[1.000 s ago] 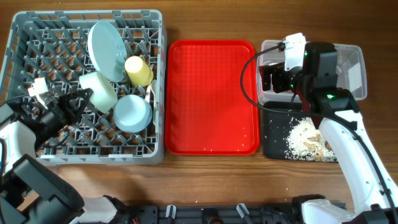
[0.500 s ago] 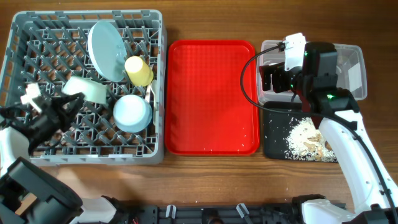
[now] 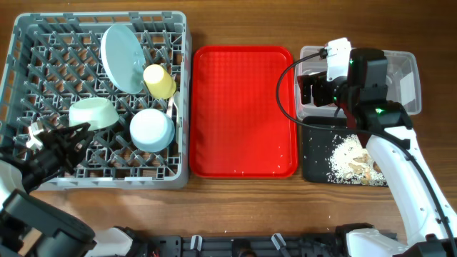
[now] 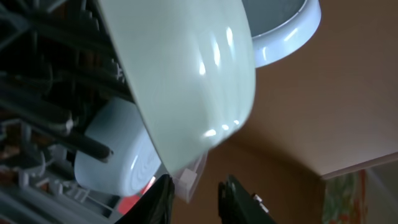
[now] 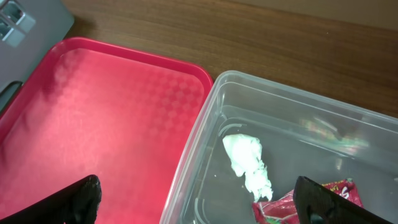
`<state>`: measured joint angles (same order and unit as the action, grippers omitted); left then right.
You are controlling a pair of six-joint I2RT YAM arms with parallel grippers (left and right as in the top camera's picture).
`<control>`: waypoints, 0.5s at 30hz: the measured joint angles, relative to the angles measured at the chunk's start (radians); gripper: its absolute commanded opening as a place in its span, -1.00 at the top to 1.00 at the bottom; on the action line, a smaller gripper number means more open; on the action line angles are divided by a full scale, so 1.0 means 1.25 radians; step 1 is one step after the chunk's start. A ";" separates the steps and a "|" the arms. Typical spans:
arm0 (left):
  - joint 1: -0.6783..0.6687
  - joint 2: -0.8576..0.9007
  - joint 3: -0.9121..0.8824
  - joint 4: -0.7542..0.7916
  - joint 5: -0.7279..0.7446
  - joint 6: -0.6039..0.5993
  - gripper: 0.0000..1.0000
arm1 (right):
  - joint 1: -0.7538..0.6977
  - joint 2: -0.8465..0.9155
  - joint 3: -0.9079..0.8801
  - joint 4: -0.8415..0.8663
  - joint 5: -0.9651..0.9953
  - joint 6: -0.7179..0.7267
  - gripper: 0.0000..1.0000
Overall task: Sort waste into correct bins and load items into the dishwasher rack
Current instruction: 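Lower the mint-green bowl into the rack's front-left slots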
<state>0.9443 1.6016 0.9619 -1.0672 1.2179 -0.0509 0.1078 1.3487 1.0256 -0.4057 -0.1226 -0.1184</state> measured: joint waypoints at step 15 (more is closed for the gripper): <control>0.001 -0.322 0.000 -0.200 0.057 -0.006 0.31 | 0.000 0.000 0.000 0.000 0.000 0.000 -1.00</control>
<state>0.9455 1.1988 0.9619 -1.3167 1.2892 -0.0589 0.1078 1.3487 1.0256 -0.4061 -0.1226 -0.1184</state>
